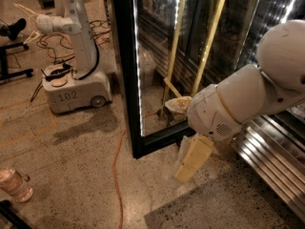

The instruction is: Close left fridge door

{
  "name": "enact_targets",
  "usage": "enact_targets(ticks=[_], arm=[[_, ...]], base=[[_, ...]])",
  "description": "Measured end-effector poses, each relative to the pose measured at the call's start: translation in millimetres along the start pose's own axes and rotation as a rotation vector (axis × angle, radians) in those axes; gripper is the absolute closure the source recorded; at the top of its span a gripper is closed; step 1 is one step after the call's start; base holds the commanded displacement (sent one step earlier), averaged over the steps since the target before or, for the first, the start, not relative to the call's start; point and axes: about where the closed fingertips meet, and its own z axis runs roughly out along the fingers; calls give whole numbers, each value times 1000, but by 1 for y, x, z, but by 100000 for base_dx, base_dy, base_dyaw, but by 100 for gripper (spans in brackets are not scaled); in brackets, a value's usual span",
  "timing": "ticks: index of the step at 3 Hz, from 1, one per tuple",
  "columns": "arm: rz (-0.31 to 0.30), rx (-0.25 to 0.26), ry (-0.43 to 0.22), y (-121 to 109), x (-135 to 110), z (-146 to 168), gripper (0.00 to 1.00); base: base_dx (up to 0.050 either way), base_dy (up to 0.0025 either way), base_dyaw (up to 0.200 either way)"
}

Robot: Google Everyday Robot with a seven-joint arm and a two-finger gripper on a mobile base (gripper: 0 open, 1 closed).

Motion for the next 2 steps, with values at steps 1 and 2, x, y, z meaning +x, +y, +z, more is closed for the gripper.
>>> enact_targets(ticks=[1,2], arm=[[-104,-8,-4,6,-23,39,0],[-217,-46,57,20,-46,67,0]], base=[[0,0,0],[0,0,0]])
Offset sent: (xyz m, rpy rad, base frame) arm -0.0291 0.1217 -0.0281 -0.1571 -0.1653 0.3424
